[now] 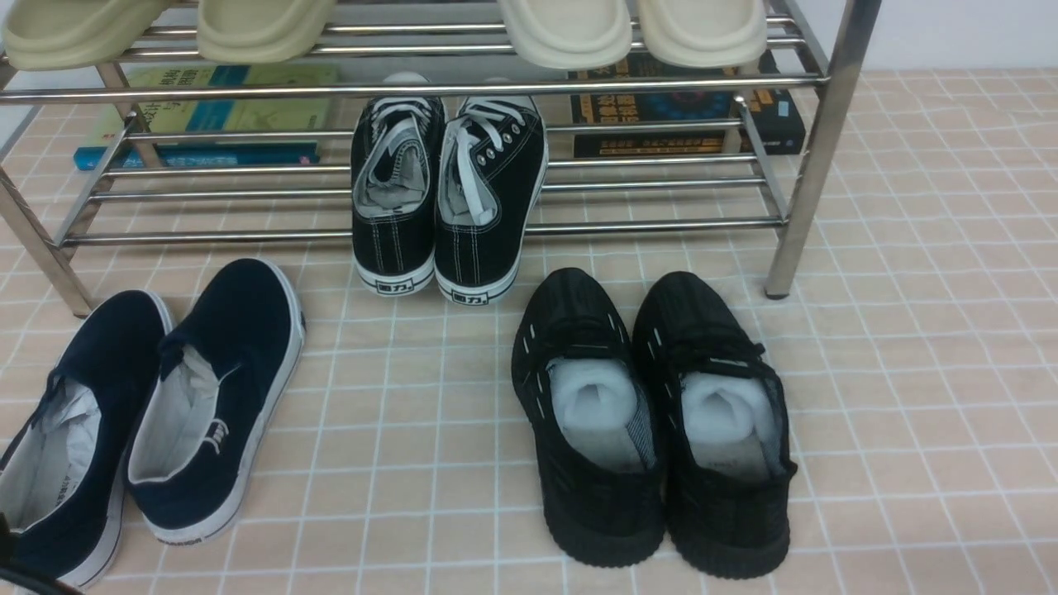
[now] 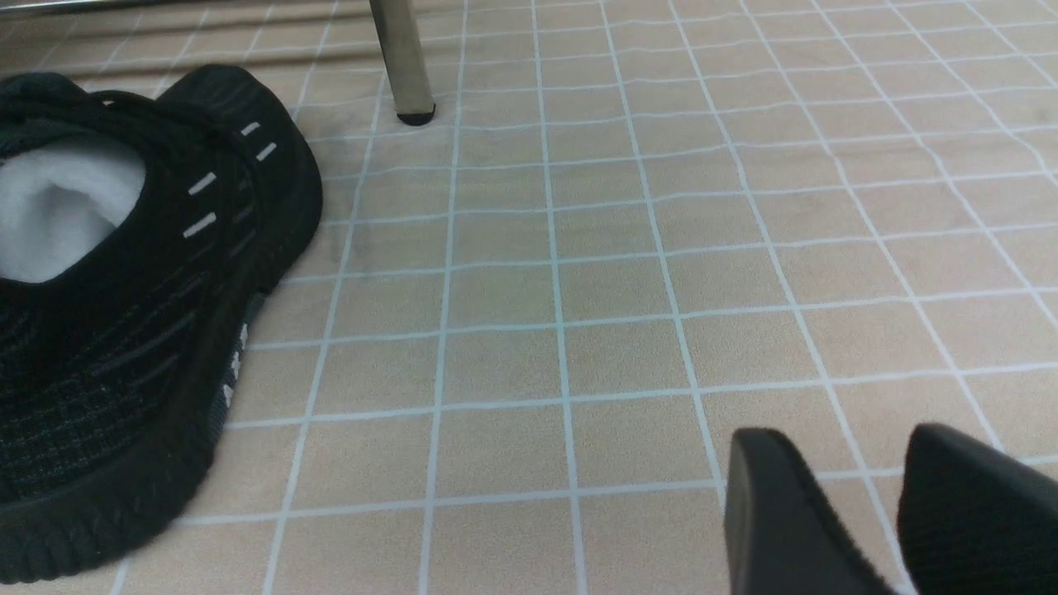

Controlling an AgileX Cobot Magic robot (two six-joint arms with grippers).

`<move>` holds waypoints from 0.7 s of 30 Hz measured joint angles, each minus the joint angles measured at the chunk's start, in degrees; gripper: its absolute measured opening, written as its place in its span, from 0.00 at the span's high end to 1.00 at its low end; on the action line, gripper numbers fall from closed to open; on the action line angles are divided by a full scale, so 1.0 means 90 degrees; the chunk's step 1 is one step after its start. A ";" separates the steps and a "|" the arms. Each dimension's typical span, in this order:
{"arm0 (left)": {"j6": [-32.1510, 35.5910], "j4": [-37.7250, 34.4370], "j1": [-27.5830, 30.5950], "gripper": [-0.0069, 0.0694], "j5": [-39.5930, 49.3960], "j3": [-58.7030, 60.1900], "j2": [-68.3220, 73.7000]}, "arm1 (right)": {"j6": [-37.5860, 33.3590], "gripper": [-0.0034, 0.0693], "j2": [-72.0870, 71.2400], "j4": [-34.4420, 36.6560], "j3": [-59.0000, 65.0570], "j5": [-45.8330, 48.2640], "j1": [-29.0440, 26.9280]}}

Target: Take the shoes off the shelf from the light coffee tablecloth by hand.

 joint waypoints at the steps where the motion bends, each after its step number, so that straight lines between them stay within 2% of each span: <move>1: 0.0000 0.0000 0.0000 0.89 0.0000 0.0000 0.0000 | 0.0000 0.62 0.0000 0.0000 0.0000 0.0000 0.0000; 8: 0.0000 -0.0020 0.0000 0.88 -0.0113 0.0084 0.0000 | 0.0000 0.62 0.0000 0.0000 0.0000 0.0000 0.0000; 16: -0.0121 0.0042 0.0000 0.88 -0.1464 0.1353 -0.0335 | 0.0000 0.62 0.0000 0.0000 0.0000 0.0000 0.0000; 21: -0.0813 0.0886 0.0000 0.87 -0.2444 0.2536 -0.1084 | 0.0000 0.62 0.0000 0.0000 0.0000 0.0000 0.0000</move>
